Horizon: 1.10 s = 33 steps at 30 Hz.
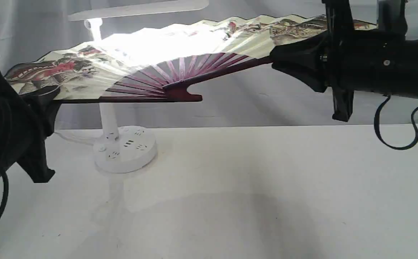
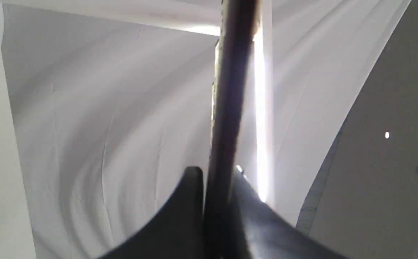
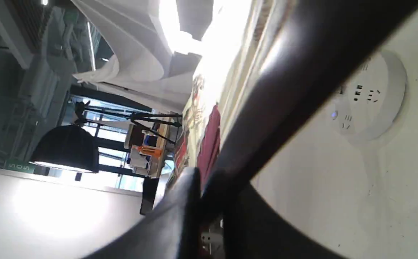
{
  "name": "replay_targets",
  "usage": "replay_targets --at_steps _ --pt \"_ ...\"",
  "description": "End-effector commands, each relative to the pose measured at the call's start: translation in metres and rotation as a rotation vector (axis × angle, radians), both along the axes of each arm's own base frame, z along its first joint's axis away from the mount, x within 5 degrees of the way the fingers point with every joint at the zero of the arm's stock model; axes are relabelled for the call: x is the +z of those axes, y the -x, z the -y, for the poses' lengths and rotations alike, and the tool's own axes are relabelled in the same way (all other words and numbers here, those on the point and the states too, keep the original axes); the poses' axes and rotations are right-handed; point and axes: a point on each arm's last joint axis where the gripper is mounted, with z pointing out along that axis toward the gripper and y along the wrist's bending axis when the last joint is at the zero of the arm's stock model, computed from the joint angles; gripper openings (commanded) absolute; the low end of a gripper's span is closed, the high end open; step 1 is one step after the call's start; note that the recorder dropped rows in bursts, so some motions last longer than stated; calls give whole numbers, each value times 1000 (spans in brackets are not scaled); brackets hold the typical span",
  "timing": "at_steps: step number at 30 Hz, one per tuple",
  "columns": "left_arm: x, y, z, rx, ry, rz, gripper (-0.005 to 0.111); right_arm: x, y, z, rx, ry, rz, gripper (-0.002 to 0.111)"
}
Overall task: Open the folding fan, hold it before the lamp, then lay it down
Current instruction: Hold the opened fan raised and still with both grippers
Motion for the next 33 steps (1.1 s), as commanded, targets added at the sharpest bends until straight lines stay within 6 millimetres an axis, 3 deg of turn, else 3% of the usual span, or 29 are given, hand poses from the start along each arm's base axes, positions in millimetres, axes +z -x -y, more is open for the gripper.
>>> replay_targets --at_steps 1,33 --pt "4 -3 -22 173 151 14 0 -1 -8 27 -210 91 -5 0" --pt "4 -3 -23 176 149 22 0 -1 -9 28 -220 107 -1 0"
